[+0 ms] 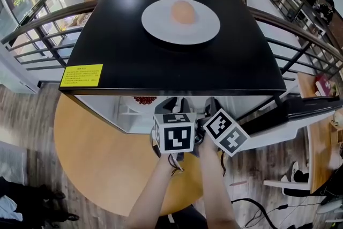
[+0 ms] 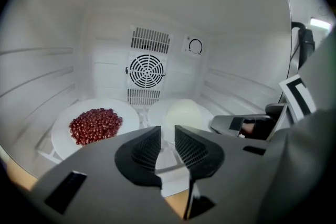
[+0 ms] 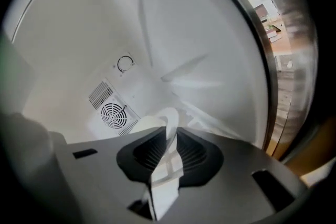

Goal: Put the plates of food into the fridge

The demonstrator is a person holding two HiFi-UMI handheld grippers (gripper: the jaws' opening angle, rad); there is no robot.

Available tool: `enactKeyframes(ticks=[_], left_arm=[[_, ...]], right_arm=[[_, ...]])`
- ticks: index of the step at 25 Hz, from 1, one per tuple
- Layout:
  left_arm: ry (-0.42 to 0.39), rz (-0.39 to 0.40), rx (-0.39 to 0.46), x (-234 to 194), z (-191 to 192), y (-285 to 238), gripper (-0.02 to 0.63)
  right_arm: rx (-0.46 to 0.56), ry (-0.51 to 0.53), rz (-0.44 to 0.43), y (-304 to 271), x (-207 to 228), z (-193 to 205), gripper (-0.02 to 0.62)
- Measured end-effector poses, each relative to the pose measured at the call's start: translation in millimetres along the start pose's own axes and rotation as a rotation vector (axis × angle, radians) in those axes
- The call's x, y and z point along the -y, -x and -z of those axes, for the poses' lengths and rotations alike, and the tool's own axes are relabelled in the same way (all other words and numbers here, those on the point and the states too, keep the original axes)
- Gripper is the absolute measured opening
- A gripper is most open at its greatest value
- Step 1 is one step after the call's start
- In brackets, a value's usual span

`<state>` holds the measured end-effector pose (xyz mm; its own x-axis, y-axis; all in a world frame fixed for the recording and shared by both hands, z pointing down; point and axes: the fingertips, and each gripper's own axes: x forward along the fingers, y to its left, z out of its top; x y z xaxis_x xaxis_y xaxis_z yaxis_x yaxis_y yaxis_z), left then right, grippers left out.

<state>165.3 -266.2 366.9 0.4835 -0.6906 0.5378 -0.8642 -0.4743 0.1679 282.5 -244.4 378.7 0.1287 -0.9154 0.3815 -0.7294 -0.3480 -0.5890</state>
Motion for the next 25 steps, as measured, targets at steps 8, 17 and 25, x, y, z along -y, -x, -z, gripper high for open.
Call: enactKeyframes(ticks=[8, 17, 25], left_arm=[[0.045, 0.032, 0.037, -1.7, 0.8, 1.3, 0.087], [0.079, 0.031, 0.100, -9.1, 5.1, 8.3, 0.082], [0.029, 0.043, 0.247, -0.3, -8.5, 28.5, 0.008]], right_arm=[[-0.011, 0.273, 0.083, -2.2, -2.9, 3.4, 0.066], [0.116, 0.423, 0.039, 11.2, -9.0, 0.6, 0.043], [0.263, 0.565, -0.002, 40.6, -31.5, -15.7, 0.015]])
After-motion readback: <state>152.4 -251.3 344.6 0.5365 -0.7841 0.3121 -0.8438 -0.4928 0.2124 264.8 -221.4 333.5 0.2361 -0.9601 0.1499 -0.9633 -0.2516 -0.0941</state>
